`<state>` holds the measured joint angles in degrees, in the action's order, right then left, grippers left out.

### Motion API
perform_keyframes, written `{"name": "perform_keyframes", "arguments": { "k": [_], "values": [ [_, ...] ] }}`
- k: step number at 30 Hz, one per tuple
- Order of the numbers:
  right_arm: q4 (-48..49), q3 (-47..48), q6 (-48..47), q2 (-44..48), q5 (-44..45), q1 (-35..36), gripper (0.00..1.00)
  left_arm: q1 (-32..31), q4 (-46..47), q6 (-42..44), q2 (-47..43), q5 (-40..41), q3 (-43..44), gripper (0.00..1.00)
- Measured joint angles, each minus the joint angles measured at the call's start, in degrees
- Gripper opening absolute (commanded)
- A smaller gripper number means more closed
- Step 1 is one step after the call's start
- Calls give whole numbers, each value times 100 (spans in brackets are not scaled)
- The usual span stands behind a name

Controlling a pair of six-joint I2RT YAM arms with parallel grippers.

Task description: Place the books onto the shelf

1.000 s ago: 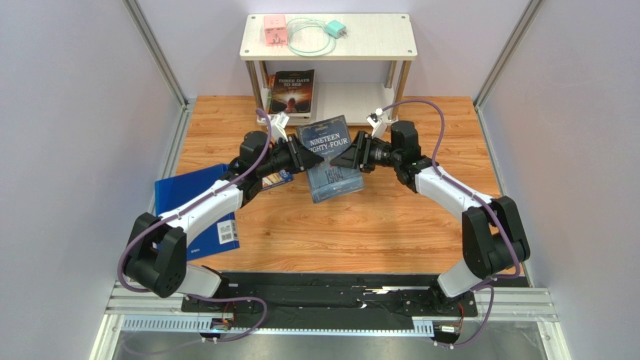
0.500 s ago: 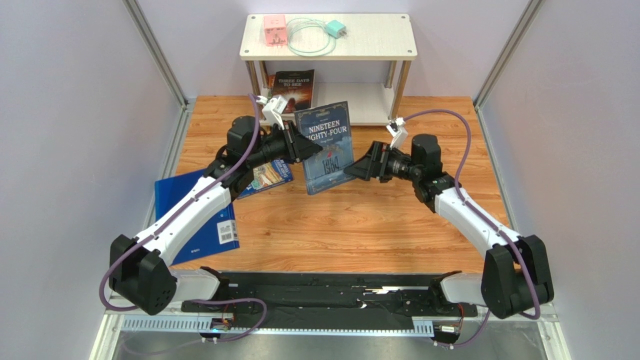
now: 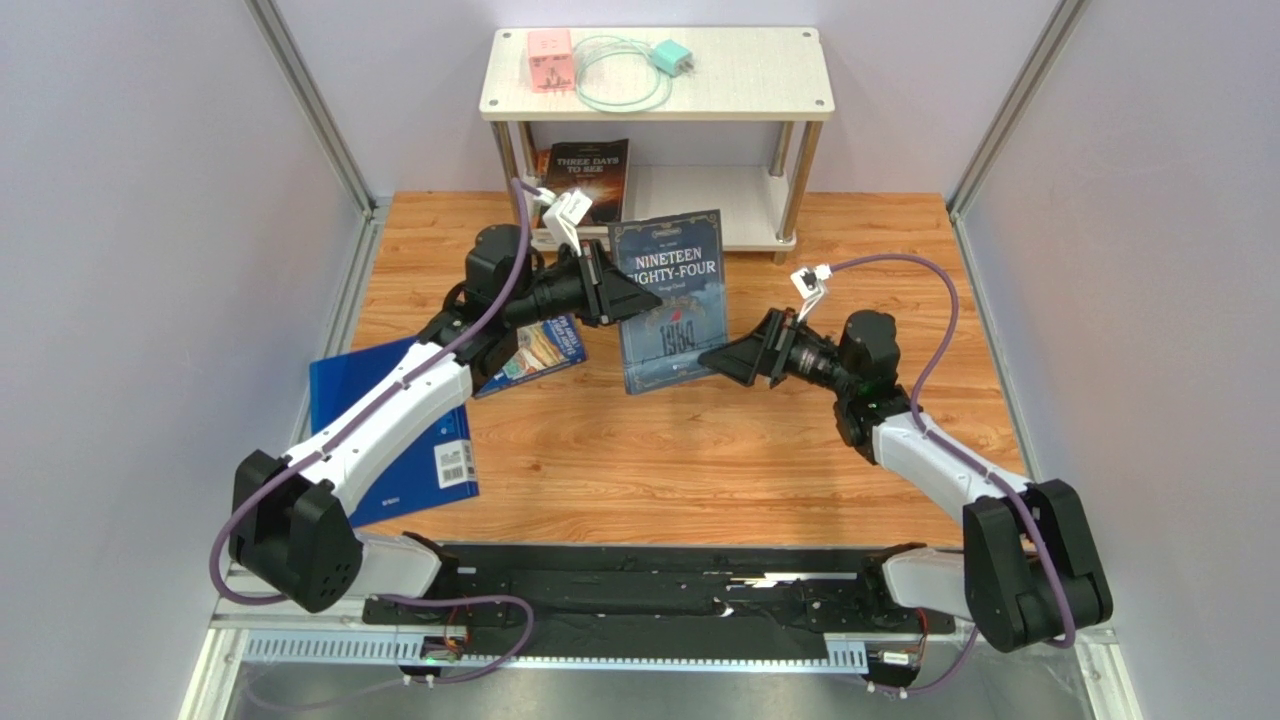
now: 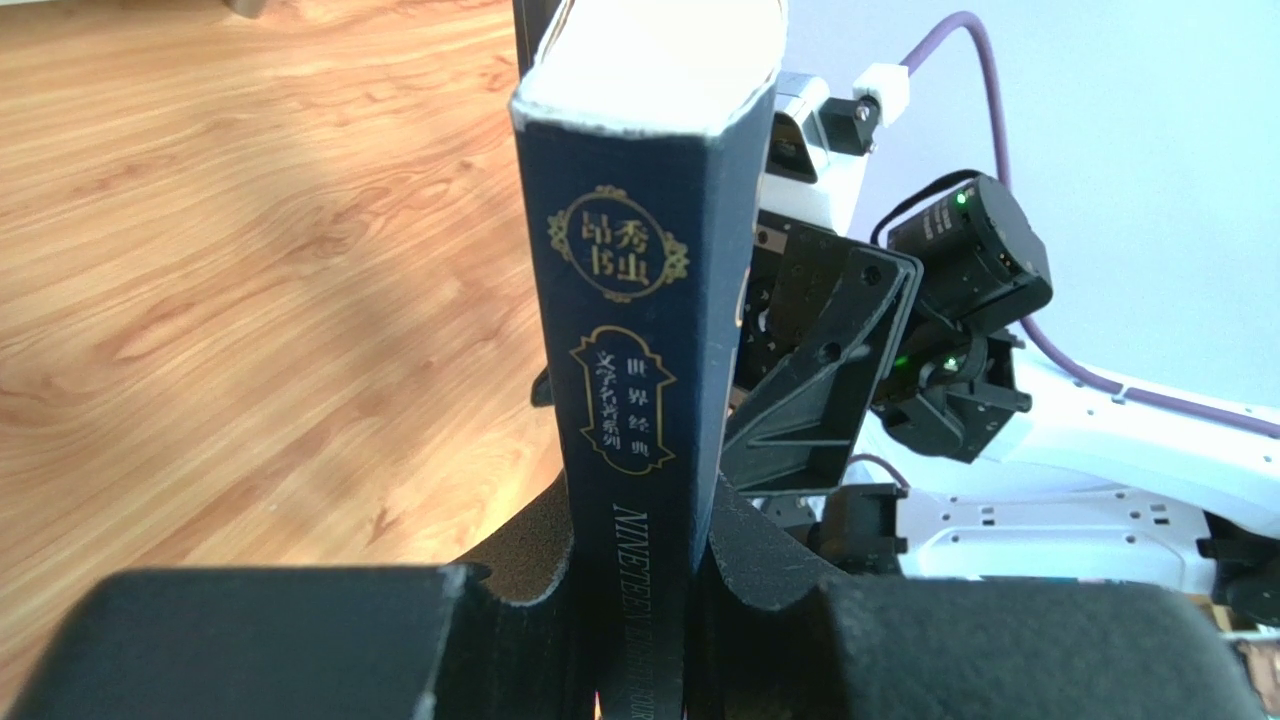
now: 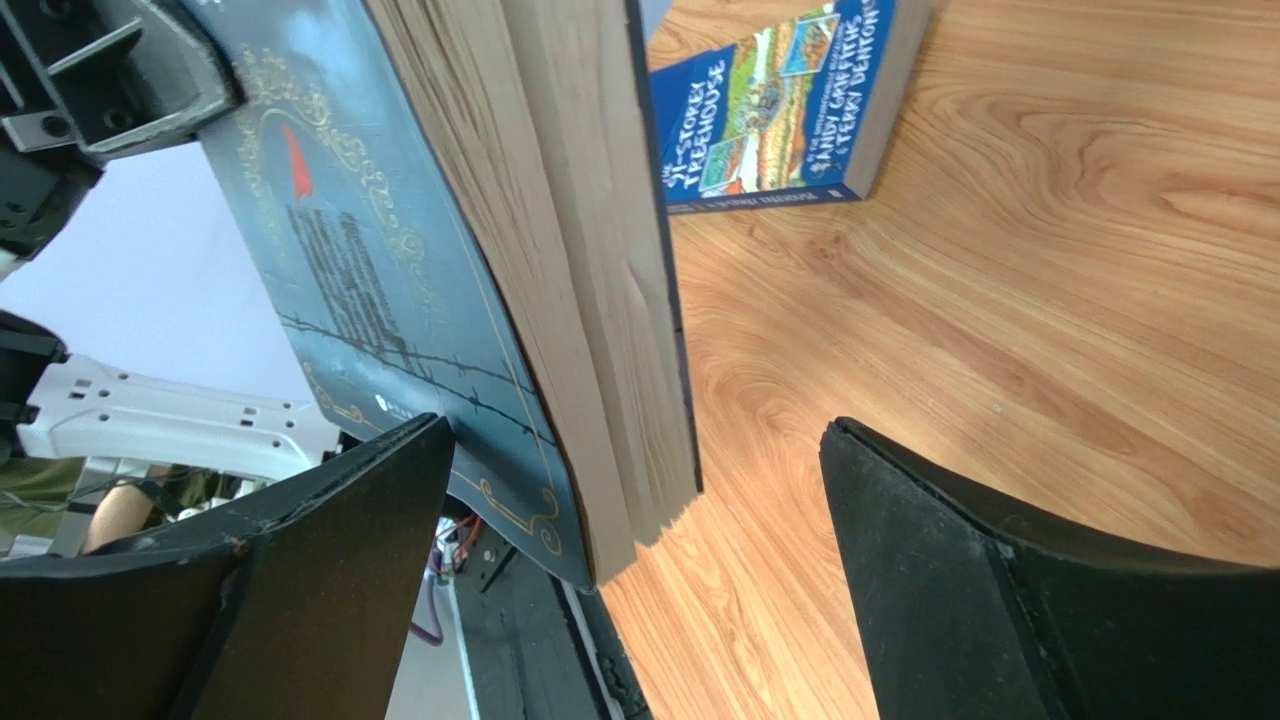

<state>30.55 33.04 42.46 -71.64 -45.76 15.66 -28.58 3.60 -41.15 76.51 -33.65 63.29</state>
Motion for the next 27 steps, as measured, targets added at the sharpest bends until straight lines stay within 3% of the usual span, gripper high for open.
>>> {"name": "perform_keyframes", "arguments": {
  "k": [6,9,11,12,13,14,15,17,19,20,23,27],
  "values": [
    [387,-120,249,98,-101,0,96,-219,52,-4,216,57,184,0],
    [413,-125,369,170,-138,0,85,-339,33,39,267,254,210,0],
    [422,-142,448,249,-149,0,73,-391,0,55,332,374,278,0],
    [420,-162,483,291,-149,-2,62,-407,-9,57,363,444,313,0],
    [413,-175,514,315,-144,-20,41,-415,-11,57,372,492,321,0],
    [393,-188,553,328,-127,-42,34,-433,-31,59,372,573,321,0],
    [374,-195,549,330,-125,-50,9,-444,-61,61,372,654,321,0],
    [293,-199,621,330,-155,-59,0,-470,-175,140,376,887,332,0],
    [225,-188,662,350,-170,-42,0,-483,-339,179,398,1056,391,0],
    [210,-188,660,350,-166,-44,0,-501,-439,195,415,1119,457,17],
    [173,-175,680,354,-94,-42,0,-564,-922,297,527,1329,824,46],
    [-323,90,507,210,-37,-35,0,-562,-1687,573,708,2321,1547,56]
  ]
}}
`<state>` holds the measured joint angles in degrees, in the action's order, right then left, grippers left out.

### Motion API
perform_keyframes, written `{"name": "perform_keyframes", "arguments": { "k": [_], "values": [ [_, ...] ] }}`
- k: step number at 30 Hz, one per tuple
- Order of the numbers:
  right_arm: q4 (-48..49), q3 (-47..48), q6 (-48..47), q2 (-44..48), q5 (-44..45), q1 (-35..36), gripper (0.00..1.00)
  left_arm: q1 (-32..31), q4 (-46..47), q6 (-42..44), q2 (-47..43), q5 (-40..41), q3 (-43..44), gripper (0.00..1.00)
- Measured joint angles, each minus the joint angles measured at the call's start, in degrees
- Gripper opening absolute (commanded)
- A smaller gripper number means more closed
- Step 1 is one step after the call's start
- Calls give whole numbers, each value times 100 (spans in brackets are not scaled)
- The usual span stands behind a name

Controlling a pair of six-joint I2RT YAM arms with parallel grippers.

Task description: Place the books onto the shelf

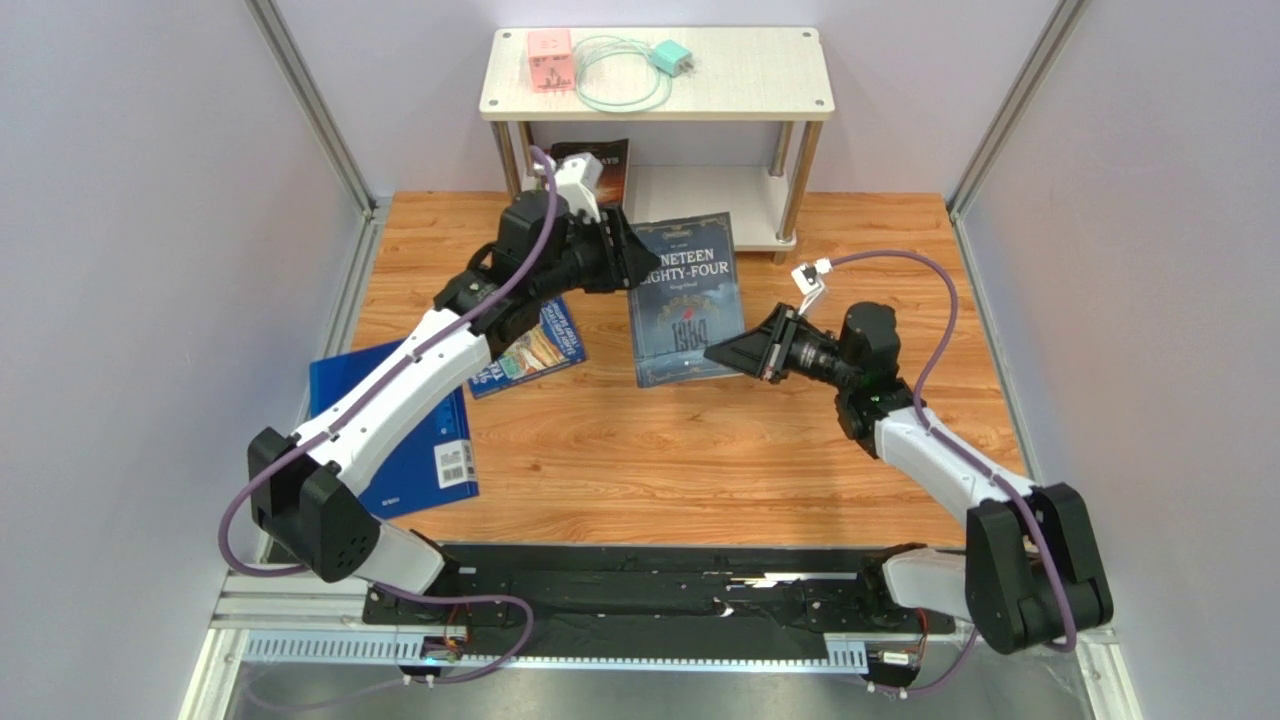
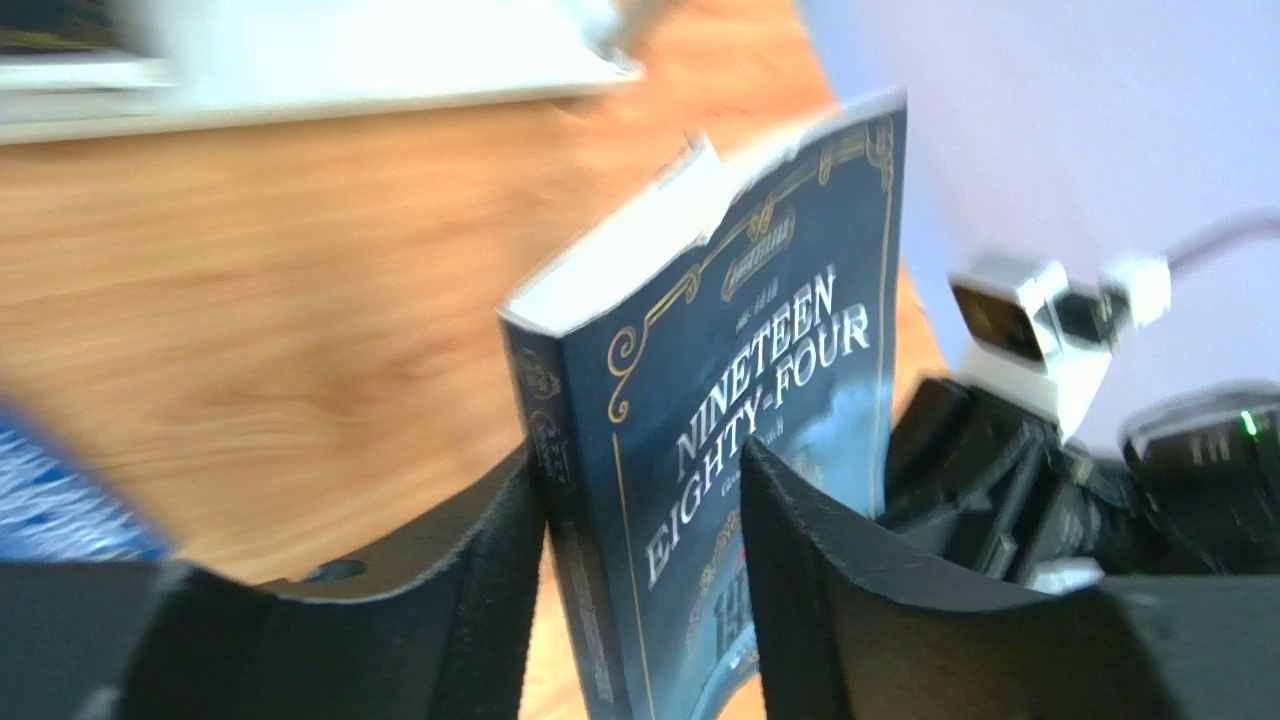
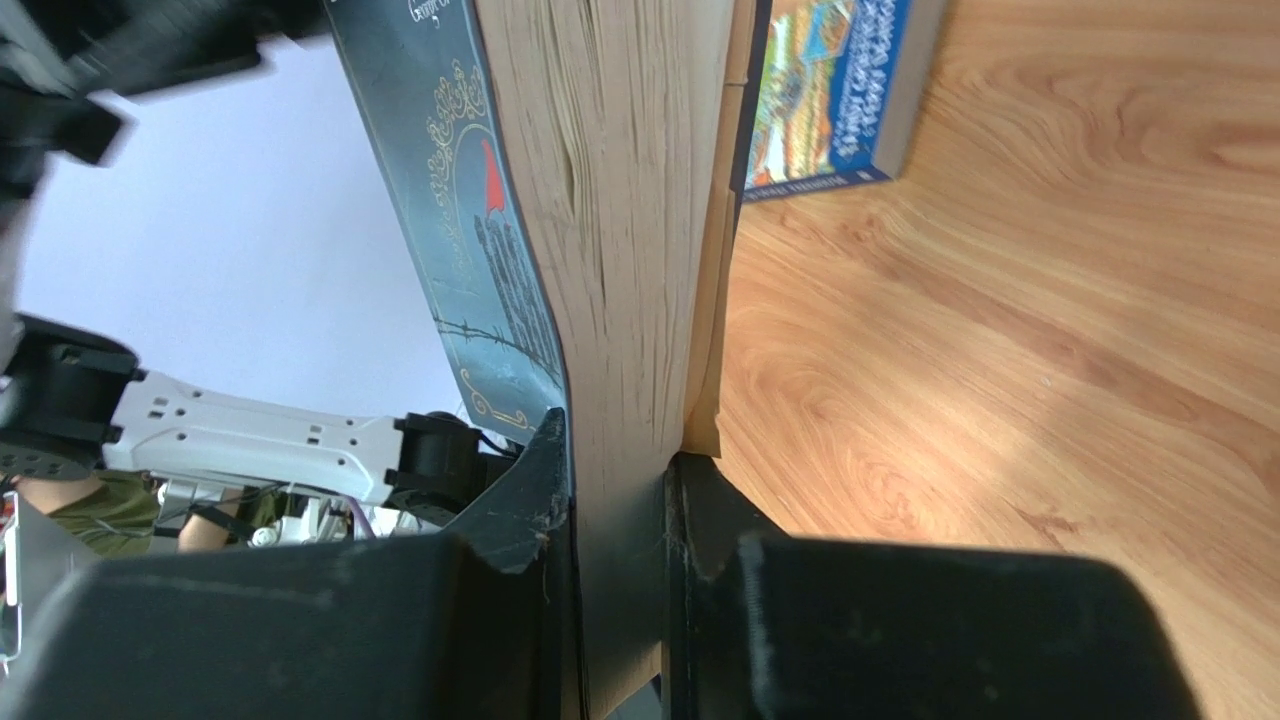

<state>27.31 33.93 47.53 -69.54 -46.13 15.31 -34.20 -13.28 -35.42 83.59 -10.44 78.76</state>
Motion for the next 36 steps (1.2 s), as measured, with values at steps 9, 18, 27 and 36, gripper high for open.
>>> {"name": "perform_keyframes", "arguments": {
  "k": [9,18,27,36],
  "values": [
    [-1134,1250,-107,-1705,74,52,0,118,-1587,254,-981,2699,-79,61],
    [-1377,3088,81,-3091,-35,44,0,122,-2223,205,-3117,3840,-1272,62],
    [-1209,4166,393,-3886,-57,251,0,122,-2562,170,-3661,4094,-1598,61],
    [-1427,5914,476,-5204,212,739,0,122,-2708,173,-3633,4028,-1631,61]
  ]
}}
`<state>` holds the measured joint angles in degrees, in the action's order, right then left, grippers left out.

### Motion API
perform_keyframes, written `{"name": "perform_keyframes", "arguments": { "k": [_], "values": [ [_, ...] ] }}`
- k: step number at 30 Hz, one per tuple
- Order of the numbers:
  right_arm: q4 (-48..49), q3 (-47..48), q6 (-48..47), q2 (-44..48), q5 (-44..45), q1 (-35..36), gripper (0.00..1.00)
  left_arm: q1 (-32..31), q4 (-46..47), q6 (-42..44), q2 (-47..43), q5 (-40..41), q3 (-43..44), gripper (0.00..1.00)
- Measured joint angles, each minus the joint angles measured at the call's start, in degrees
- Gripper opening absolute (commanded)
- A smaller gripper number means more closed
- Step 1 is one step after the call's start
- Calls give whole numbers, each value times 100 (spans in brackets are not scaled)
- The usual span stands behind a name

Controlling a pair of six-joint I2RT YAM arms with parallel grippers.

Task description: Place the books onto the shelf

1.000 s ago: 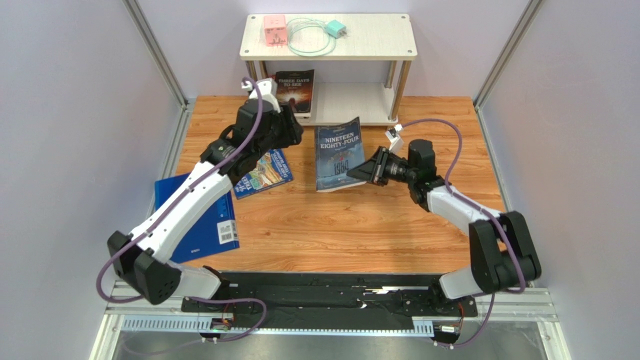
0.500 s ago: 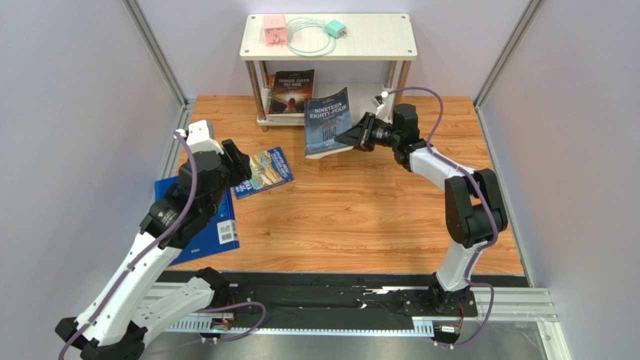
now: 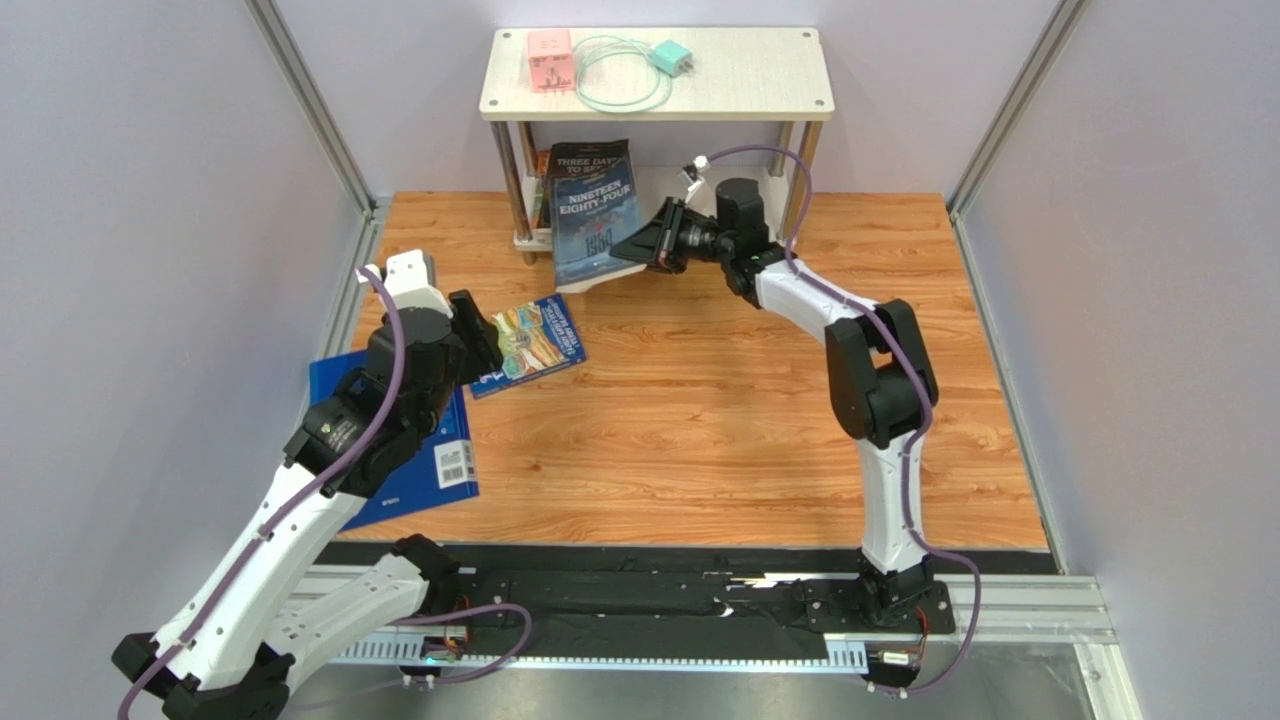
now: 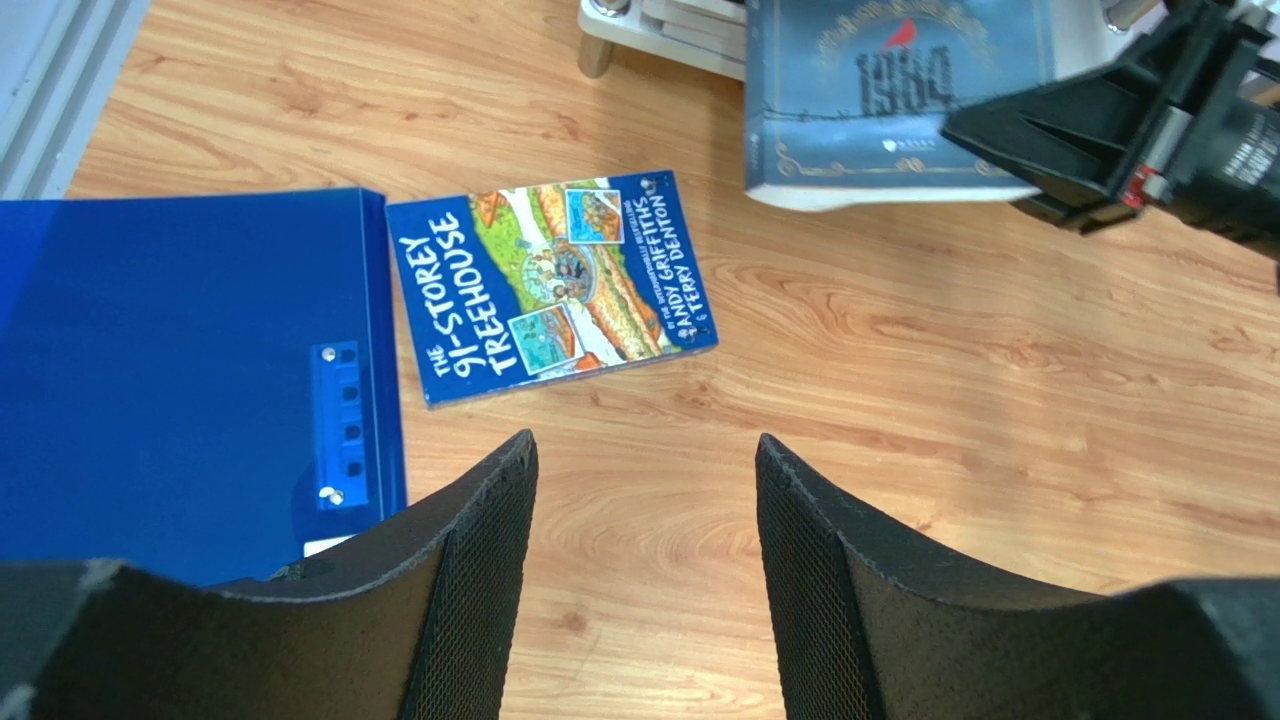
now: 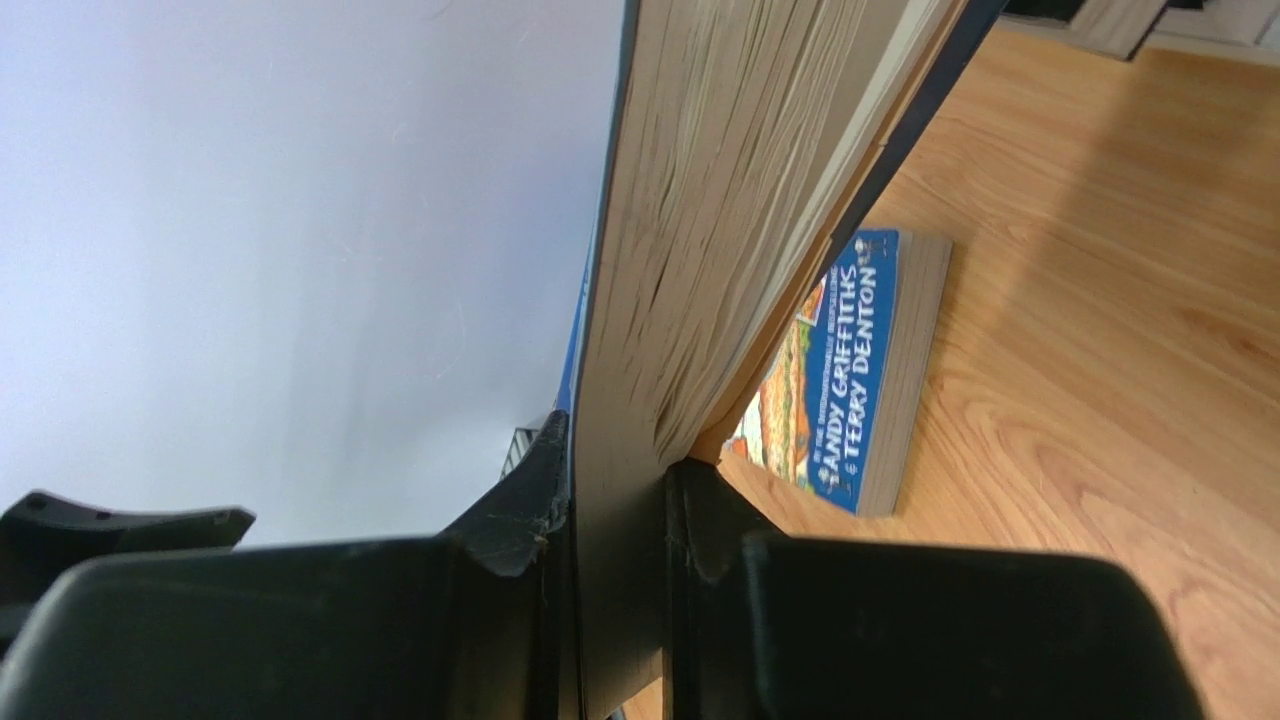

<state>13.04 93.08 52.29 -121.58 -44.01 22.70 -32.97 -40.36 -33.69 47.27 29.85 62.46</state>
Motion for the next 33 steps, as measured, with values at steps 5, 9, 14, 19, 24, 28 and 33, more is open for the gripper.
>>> {"name": "perform_keyframes", "arguments": {
  "k": [5,9,14,19,24,28,33],
  "values": [
    [-7,535,155,-522,168,118,1,0,-61,2,-173,-42,-195,61],
    [57,966,367,-1001,291,118,2,0,-114,0,-256,-66,-382,60],
    [136,1631,588,-1532,372,116,6,0,-205,0,-256,-85,-527,60],
    [68,2302,745,-1871,479,118,10,0,-232,0,-256,-85,-605,60],
    [-37,2916,839,-2140,605,125,26,0,-236,-2,-254,-85,-651,59],
    [-306,3528,841,-2428,702,122,47,0,-234,-2,-238,-96,-728,59],
    [-468,3899,817,-2632,730,125,64,0,-227,-2,-203,-133,-809,58]
  ]
}}
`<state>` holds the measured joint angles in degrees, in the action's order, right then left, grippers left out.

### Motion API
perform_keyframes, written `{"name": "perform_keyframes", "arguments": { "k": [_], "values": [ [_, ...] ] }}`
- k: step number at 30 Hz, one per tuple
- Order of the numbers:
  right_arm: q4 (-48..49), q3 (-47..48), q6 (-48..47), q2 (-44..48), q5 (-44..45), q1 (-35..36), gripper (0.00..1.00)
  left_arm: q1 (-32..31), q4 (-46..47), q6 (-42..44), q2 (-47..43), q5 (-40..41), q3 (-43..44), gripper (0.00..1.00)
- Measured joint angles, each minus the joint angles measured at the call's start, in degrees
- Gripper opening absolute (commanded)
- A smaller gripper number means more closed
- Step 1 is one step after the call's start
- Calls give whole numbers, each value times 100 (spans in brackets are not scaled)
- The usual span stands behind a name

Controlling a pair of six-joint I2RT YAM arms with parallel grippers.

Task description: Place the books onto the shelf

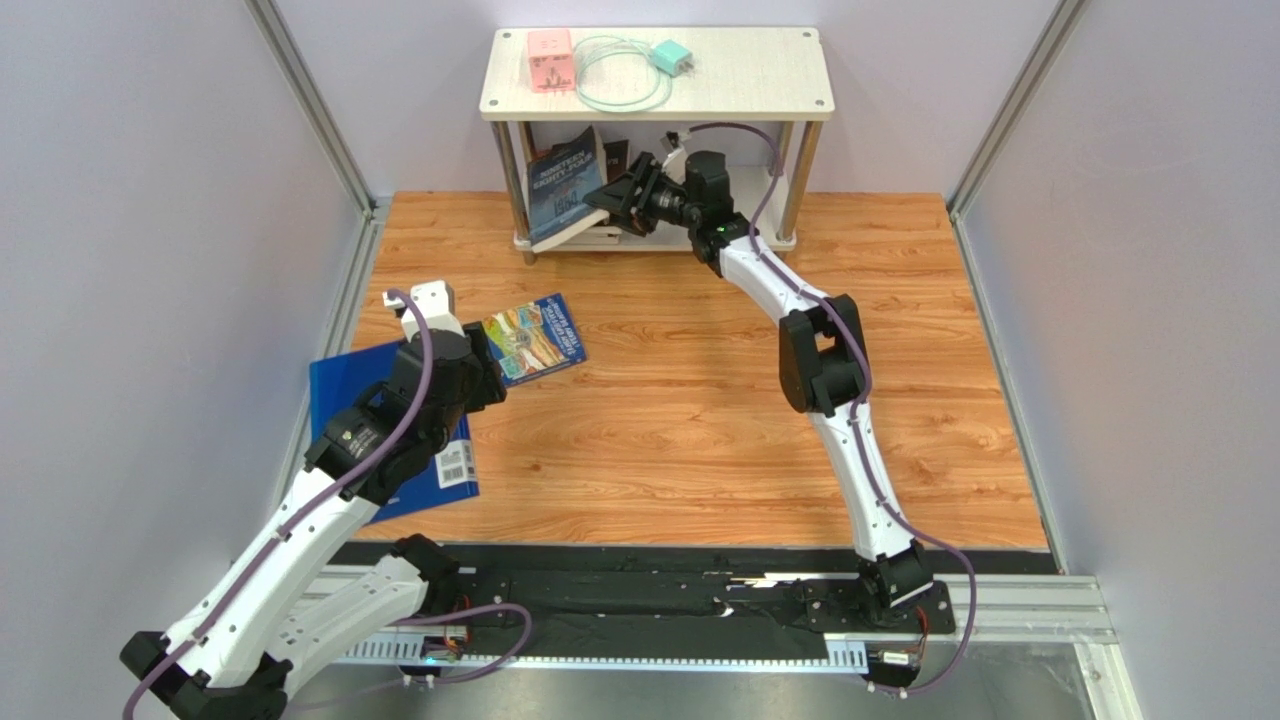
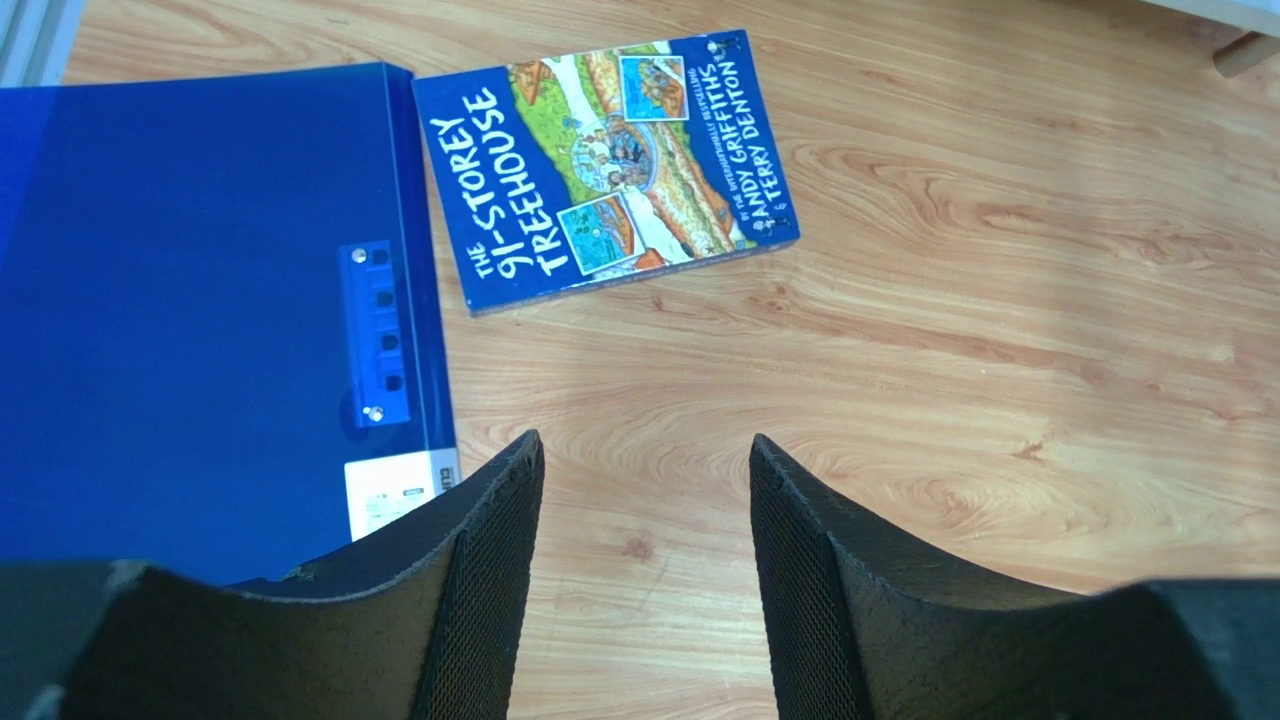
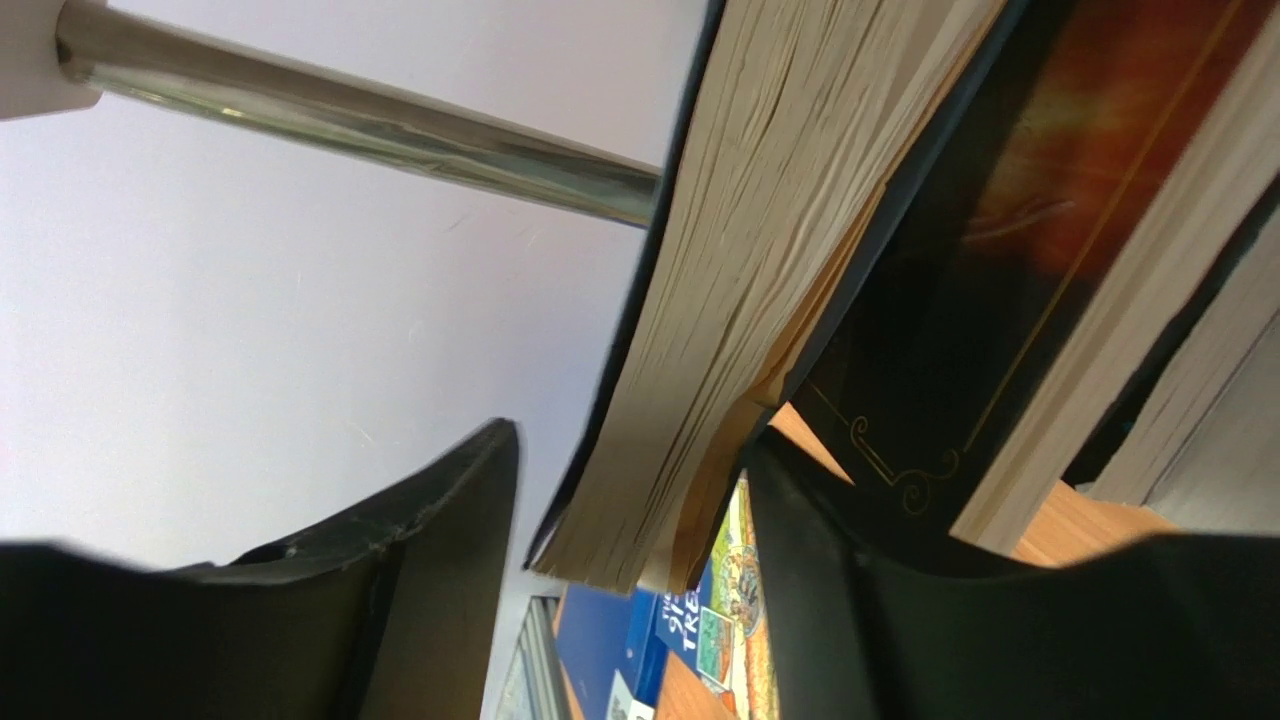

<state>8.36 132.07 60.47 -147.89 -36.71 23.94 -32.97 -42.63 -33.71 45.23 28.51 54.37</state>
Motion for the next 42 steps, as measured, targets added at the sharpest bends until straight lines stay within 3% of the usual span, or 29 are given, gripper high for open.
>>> {"name": "perform_keyframes", "arguments": {
  "k": [9,16,21,27,42],
  "values": [
    [-120,-409,-129,79,116,0,70,0,2,0,-4,-120,-37,57],
    [-151,-1596,-332,564,74,2,56,0,22,-2,-20,-164,-116,56],
    [9,-1880,-345,774,46,2,50,0,44,-24,-24,-238,-238,56],
    [374,-2306,-354,981,-83,20,51,0,44,-50,-74,-273,-348,56],
    [345,-2028,-413,1027,-81,79,51,0,173,-48,136,-382,-439,53]
  ]
}}
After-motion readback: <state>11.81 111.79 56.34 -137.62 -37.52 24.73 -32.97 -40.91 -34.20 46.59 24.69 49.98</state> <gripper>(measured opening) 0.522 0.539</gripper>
